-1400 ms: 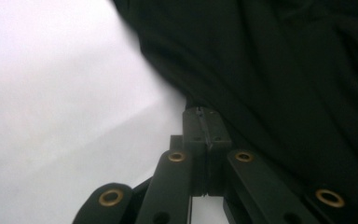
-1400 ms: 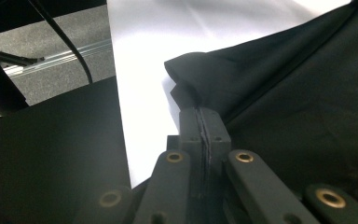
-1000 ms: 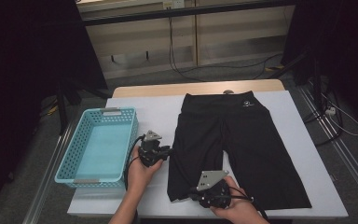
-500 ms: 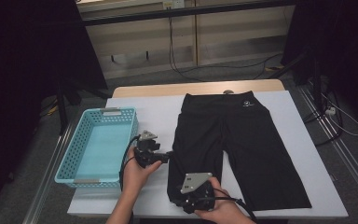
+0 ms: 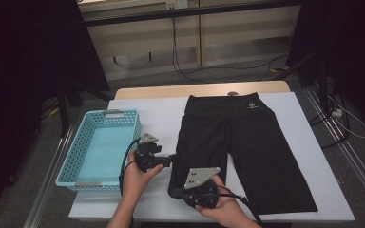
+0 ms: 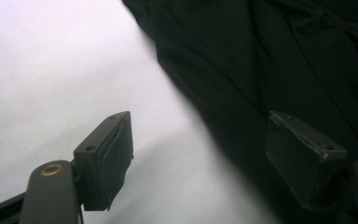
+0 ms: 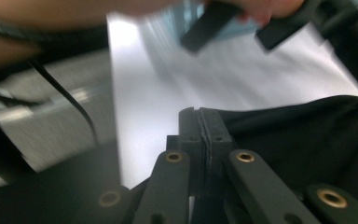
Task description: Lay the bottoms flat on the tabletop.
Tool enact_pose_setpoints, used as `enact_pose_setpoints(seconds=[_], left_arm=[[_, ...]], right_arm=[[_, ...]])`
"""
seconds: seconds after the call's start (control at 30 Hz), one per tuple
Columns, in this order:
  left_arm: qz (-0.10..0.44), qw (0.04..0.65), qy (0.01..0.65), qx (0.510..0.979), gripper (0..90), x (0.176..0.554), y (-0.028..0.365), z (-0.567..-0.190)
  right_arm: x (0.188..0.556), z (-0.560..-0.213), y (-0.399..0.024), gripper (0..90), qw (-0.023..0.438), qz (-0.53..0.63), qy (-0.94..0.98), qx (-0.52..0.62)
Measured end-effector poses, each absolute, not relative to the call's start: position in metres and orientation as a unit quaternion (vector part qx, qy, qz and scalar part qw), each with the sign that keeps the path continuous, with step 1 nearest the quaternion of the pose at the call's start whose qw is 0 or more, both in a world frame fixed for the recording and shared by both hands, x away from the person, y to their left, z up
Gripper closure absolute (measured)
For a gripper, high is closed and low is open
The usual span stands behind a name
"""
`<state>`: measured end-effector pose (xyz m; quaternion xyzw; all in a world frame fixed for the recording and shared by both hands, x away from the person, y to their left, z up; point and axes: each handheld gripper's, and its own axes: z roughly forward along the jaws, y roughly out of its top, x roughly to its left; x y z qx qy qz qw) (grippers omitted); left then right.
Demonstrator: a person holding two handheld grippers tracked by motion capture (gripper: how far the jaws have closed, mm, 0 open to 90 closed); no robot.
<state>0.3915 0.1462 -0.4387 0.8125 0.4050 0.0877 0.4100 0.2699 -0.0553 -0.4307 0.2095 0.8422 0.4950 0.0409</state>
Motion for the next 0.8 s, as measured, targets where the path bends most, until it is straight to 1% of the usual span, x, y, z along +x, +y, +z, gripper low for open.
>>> enact_pose_setpoints(seconds=[0.03, 0.1, 0.17, 0.2, 0.23, 0.27, 0.33, 0.47, 0.57, 0.7, 0.8], left_arm=[[0.088, 0.409, 0.406, 0.813, 23.5, 0.392, 0.146, -0.439], [0.085, 0.408, 0.406, 0.813, 22.9, 0.392, 0.147, -0.438], [0.088, 0.409, 0.407, 0.812, 22.0, 0.392, 0.147, -0.438], [0.088, 0.409, 0.408, 0.811, 21.7, 0.392, 0.147, -0.438], [0.086, 0.407, 0.406, 0.813, 21.4, 0.391, 0.148, -0.438], [0.087, 0.408, 0.407, 0.813, 21.0, 0.391, 0.148, -0.438], [0.087, 0.406, 0.407, 0.814, 20.5, 0.390, 0.147, -0.439], [0.082, 0.401, 0.402, 0.819, 19.3, 0.388, 0.144, -0.442], [0.079, 0.396, 0.397, 0.824, 18.2, 0.388, 0.143, -0.442], [0.081, 0.397, 0.395, 0.824, 16.2, 0.387, 0.141, -0.442], [0.083, 0.397, 0.392, 0.826, 15.1, 0.387, 0.141, -0.442]], right_arm=[[0.269, -0.427, -0.057, 84.9, 0.033, 0.502, 0.837, 0.213], [0.267, -0.422, -0.058, 80.1, 0.038, 0.512, 0.831, 0.214], [0.267, -0.419, -0.058, 65.8, 0.043, 0.512, 0.830, 0.219], [0.268, -0.419, -0.059, 61.1, 0.051, 0.506, 0.831, 0.226], [0.269, -0.420, -0.061, 59.1, 0.065, 0.497, 0.834, 0.231], [0.272, -0.421, -0.063, 55.3, 0.076, 0.487, 0.837, 0.238], [0.277, -0.425, -0.068, 45.9, 0.091, 0.466, 0.841, 0.258], [0.288, -0.436, -0.081, 33.8, 0.125, 0.419, 0.854, 0.283], [0.295, -0.440, -0.092, 28.0, 0.144, 0.401, 0.851, 0.307], [0.305, -0.441, -0.106, 26.0, 0.168, 0.389, 0.845, 0.327], [0.310, -0.441, -0.118, 26.0, 0.174, 0.380, 0.841, 0.344]])
